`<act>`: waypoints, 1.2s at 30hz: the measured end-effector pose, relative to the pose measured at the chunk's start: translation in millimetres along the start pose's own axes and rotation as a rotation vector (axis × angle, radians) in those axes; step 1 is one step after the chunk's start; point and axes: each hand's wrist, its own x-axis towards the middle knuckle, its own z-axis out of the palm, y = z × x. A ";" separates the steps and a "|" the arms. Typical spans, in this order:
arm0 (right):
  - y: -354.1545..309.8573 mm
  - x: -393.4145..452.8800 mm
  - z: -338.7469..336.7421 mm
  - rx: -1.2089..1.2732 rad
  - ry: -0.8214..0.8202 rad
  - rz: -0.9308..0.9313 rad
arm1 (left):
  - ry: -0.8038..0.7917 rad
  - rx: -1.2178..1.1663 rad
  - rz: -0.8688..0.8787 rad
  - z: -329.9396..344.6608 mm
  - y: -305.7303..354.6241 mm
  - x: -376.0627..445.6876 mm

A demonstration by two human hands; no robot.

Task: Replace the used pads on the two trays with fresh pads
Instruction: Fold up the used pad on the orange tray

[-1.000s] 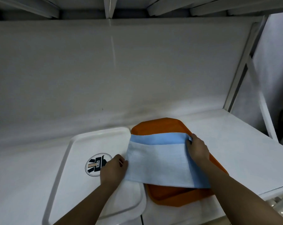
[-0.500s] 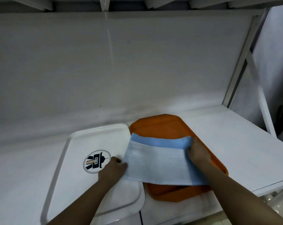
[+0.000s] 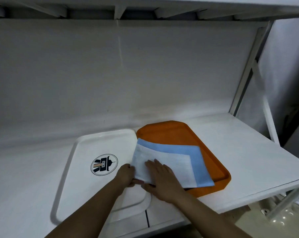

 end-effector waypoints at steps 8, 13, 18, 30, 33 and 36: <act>-5.2 1.1 19.6 -0.166 0.262 -0.134 | -0.020 -0.296 -0.182 -12.6 -7.2 -8.9; -0.5 -1.3 12.8 -0.247 0.258 -0.219 | -0.061 -0.363 -0.198 -9.7 -6.1 -11.0; 31.1 -21.3 1.8 -0.297 0.281 -0.181 | 0.005 -0.335 -0.118 -12.5 -3.6 -13.0; 71.5 -39.9 -17.9 -0.383 0.280 -0.065 | 0.147 1.086 0.551 14.3 -19.3 -21.0; 65.2 -36.0 -16.8 -0.394 0.288 -0.090 | -0.040 1.278 0.680 41.1 -16.0 -22.7; 64.9 -34.9 -18.8 -0.475 0.295 -0.142 | 0.018 1.283 0.732 68.3 -9.8 -18.8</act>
